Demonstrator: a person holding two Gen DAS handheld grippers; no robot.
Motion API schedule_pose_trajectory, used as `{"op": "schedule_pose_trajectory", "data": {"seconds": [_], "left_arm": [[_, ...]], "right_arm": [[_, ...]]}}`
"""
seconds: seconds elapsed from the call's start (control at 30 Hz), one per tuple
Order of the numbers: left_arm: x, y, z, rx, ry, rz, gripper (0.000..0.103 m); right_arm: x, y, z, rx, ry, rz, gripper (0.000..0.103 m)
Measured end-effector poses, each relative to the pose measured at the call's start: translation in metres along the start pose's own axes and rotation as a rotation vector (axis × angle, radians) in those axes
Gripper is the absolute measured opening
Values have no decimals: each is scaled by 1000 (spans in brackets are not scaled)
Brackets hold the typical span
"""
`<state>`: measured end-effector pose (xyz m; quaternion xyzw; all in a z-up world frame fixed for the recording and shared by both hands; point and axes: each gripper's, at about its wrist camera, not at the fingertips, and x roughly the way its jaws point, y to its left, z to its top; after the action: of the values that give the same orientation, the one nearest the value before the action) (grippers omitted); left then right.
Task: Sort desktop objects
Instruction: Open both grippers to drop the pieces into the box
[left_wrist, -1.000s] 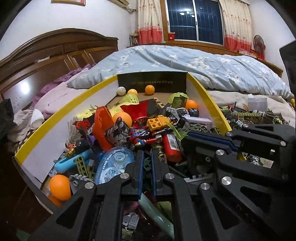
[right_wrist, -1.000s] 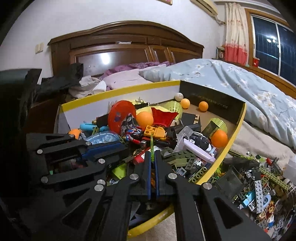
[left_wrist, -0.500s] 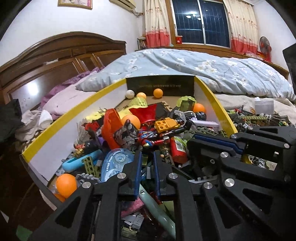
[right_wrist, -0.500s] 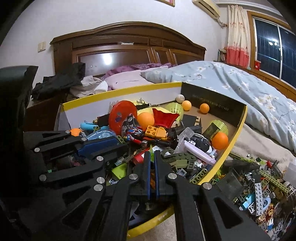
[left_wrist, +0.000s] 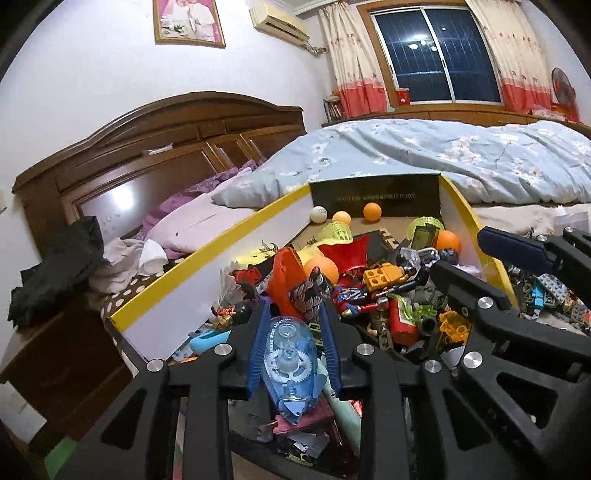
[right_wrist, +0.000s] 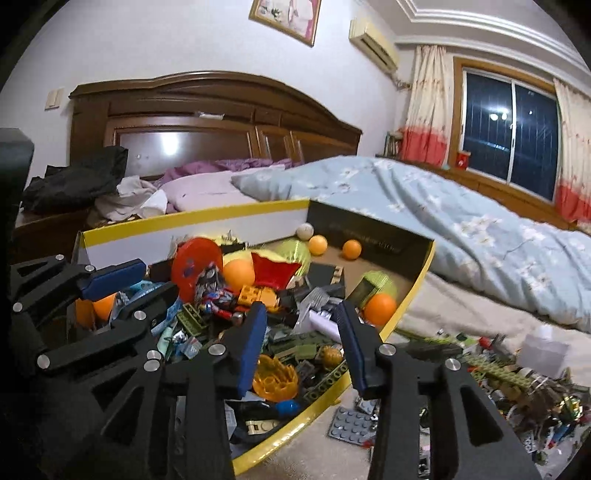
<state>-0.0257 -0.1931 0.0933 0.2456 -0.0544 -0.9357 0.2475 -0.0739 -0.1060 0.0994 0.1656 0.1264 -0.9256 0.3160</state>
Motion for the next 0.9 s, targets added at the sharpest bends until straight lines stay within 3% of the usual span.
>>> {"op": "schedule_pose_trajectory", "data": {"seconds": [0.27,0.6,0.9], "left_arm": [[-20,11,10,-53,-36,-19,29],[-64,38,23,-153,-160,-25,30],[-50,15,19,-103,-101,-50,30]], "right_arm": [[-21,-2,13,66,-33,-1,41],[-64,7,34,117,-111,-16,43],[-58,-7,17,131,-61,-43,43]]}}
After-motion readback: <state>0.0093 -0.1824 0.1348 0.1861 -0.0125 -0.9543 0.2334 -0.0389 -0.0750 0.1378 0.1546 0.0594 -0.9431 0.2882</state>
